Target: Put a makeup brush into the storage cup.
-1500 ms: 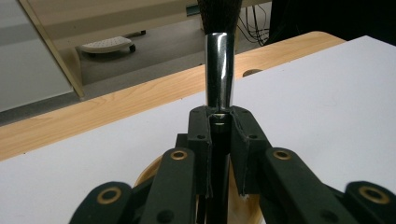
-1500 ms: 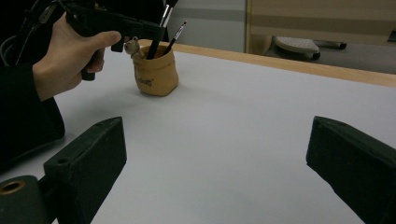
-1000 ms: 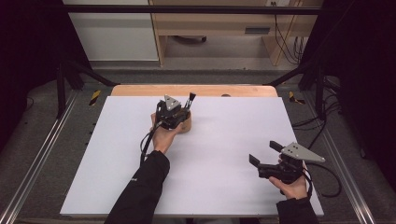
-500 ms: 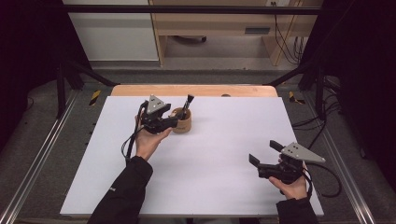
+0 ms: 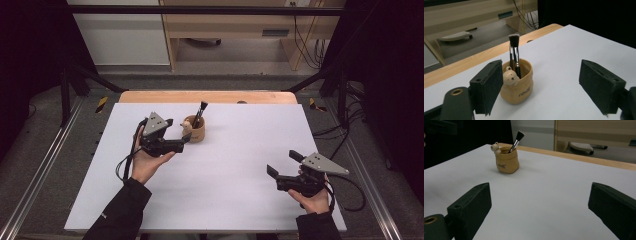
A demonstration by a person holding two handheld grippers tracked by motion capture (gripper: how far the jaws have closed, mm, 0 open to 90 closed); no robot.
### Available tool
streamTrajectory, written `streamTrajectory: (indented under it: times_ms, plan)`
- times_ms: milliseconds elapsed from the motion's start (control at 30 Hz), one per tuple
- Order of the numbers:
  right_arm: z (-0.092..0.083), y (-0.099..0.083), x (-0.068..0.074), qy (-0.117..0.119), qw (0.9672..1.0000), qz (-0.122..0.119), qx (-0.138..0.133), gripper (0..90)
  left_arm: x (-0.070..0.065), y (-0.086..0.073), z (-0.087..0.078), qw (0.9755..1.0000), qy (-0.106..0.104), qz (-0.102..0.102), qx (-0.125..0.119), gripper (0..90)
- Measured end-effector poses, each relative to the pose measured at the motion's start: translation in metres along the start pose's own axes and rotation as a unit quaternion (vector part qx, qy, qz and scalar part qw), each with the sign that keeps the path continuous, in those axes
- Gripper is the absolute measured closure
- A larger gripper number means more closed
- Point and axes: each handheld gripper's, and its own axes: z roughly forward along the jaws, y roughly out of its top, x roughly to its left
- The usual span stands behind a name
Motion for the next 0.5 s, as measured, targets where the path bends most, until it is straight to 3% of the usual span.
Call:
streamTrajectory:
  times_ms: [500]
  plan:
    - [0.000, 0.000, 0.000, 0.000, 1.0000, 0.000, 0.001, 4.8, 0.010, -0.031, -0.047, 0.9998, 0.007, -0.016, -0.007, 12.0]
